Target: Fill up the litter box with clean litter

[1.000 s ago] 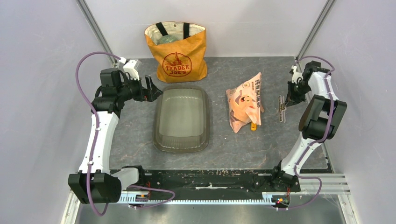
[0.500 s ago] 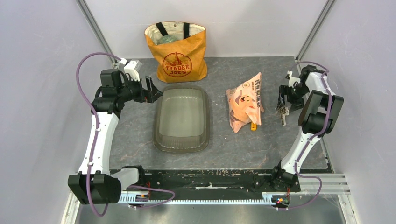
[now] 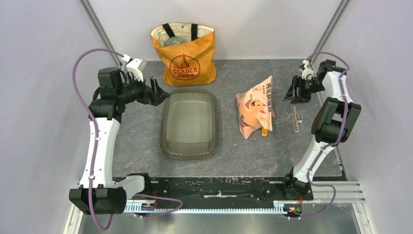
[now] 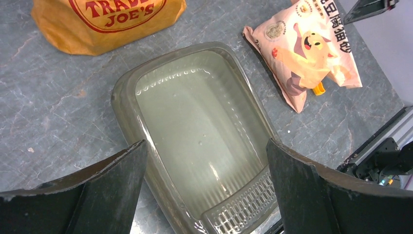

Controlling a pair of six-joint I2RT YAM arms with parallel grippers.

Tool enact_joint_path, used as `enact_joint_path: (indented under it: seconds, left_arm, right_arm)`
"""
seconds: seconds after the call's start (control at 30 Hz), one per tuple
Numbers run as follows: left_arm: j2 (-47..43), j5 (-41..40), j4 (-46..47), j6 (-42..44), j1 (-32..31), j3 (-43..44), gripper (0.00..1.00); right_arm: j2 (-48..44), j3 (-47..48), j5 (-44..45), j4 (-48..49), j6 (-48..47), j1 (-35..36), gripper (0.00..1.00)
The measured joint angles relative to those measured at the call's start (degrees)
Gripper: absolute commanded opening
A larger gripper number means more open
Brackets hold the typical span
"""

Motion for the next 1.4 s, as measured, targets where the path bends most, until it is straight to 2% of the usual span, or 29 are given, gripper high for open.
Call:
enact_joint_path:
  seconds: [0.23, 0.53, 0.73, 0.87, 1.13, 1.27, 1.4]
  left_arm:
    - [0.4, 1.0, -0.2, 0.2, 0.0, 1.0, 0.97]
    - [0.7, 1.0, -1.3, 0.4, 0.0, 1.0, 0.97]
    - [0.7, 1.0, -2.3, 0.4, 0.0, 1.0, 0.97]
    - [0.7, 1.0, -2.4, 0.4, 0.0, 1.0, 0.96]
    - [2.2, 1.0, -2.1, 0.4, -0.5, 1.2, 0.95]
    - [5.9, 0.4, -1.2, -0.5, -2.8, 4.7, 0.96]
    - [10.2, -1.2, 3.2, -3.3, -9.4, 8.0, 0.97]
  right_arm:
    - [3.4, -6.5, -4.3, 4.0, 2.7, 1.0, 0.60]
    - [7.5, -8.4, -6.7, 7.3, 4.5, 2.8, 0.61]
    - [7.5, -10.7, -9.9, 8.3, 4.4, 3.1, 0.37]
    - [7.5, -12.3, -12.7, 8.1, 4.0, 3.2, 0.00]
    - [4.0, -14.8, -16.0, 7.6, 3.7, 2.8, 0.00]
    - [-5.1, -18.0, -18.3, 8.8, 7.6, 2.3, 0.00]
    - [-15.3, -19.8, -21.9, 12.4, 14.5, 3.0, 0.00]
